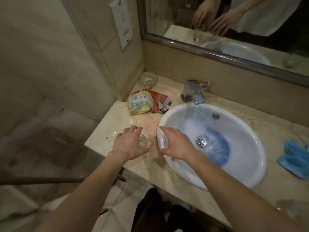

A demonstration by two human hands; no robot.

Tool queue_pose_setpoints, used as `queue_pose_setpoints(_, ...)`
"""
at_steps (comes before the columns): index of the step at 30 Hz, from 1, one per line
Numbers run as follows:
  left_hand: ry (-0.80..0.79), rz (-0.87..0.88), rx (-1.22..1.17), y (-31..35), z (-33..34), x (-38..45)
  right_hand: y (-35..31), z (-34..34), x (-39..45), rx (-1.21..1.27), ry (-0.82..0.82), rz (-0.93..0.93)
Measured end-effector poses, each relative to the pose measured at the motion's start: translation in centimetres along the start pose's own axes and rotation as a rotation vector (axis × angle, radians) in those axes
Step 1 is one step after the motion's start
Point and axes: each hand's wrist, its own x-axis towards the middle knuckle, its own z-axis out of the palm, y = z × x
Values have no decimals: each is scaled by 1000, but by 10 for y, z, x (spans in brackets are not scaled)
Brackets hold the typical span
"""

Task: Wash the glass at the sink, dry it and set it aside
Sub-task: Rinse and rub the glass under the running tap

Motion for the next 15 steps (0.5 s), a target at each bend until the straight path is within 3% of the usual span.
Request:
queue_pose_setpoints(6, -96, -90, -87, -12, 26, 6, -13, 29, 23, 26, -63, -19)
queue_pose_setpoints(15, -25, -135, -332, -32, 56, 17, -22, 60, 50, 114, -112, -15)
